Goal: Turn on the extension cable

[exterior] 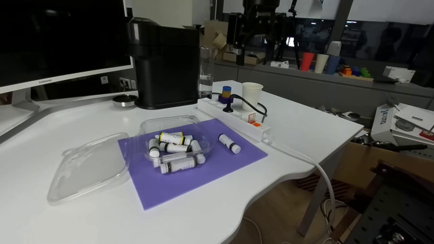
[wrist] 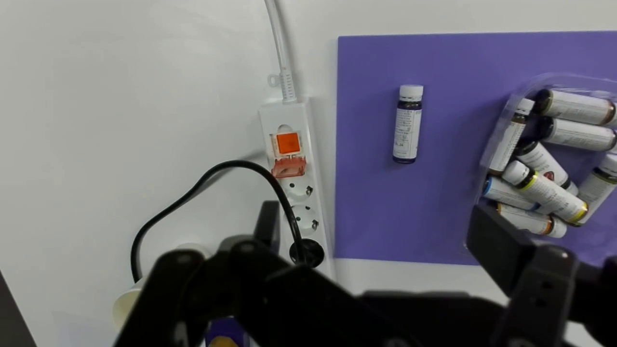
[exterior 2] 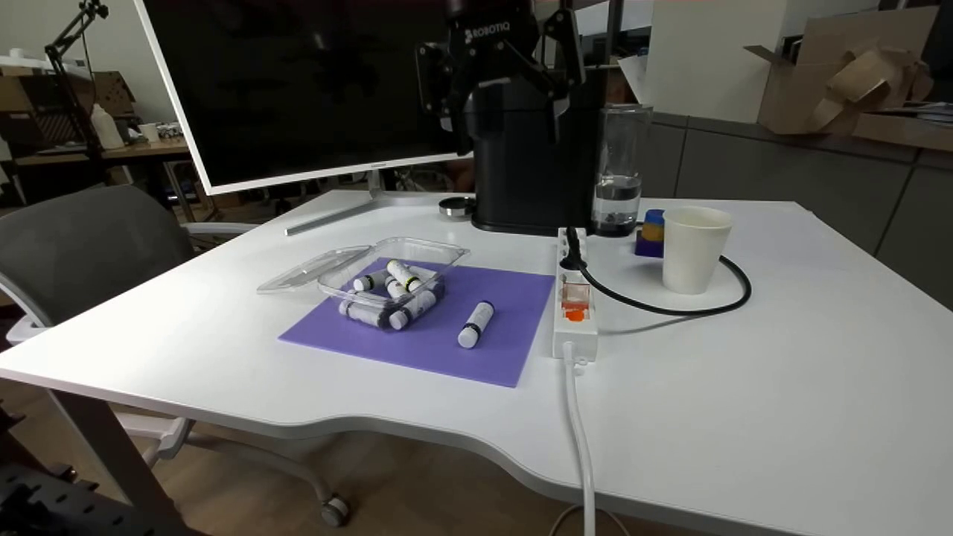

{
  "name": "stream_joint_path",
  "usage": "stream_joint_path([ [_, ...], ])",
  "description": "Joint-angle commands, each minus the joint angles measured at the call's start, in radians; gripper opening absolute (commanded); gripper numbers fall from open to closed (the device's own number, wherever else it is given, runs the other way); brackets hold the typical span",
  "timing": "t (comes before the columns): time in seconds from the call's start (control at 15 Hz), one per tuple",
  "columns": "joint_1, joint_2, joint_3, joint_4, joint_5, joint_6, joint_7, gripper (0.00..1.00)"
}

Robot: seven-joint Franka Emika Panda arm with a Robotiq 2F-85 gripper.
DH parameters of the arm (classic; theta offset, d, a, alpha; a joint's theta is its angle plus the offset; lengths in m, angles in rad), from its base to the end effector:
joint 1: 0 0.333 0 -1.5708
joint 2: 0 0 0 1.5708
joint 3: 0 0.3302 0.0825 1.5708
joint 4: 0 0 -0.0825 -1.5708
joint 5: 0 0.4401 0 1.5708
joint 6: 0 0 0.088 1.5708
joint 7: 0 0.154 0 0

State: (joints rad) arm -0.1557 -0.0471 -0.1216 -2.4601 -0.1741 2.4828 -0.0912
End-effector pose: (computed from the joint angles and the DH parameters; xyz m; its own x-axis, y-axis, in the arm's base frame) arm 0.4993 -0.1460 0.2458 0.9974 -0.0490 0.0520 -0.0547 -0.9919 0.1149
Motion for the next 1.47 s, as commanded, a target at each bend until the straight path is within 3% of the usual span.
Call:
stream_joint_path([
  [0.0,0.002,0.021,-0.007,0.011,-0.016,0.021,0.028,1.0],
  [0.33,-0.012,0.143,-0.032,0.068,-0.002,0.048,-0.007,1.0],
  [0.4,-0.015,0.168,-0.037,0.077,0.009,0.052,-0.025,0.75],
  [0.47,-0.019,0.193,-0.04,0.089,0.016,0.054,-0.04,0.75],
  [1.0,-0.064,0.394,-0.033,0.219,0.041,0.094,-0.176,0.17],
  [1.2,-0.089,0.442,-0.011,0.259,0.069,0.084,-0.249,0.01],
  [1.4,-0.106,0.476,0.005,0.284,0.078,0.073,-0.299,0.0],
])
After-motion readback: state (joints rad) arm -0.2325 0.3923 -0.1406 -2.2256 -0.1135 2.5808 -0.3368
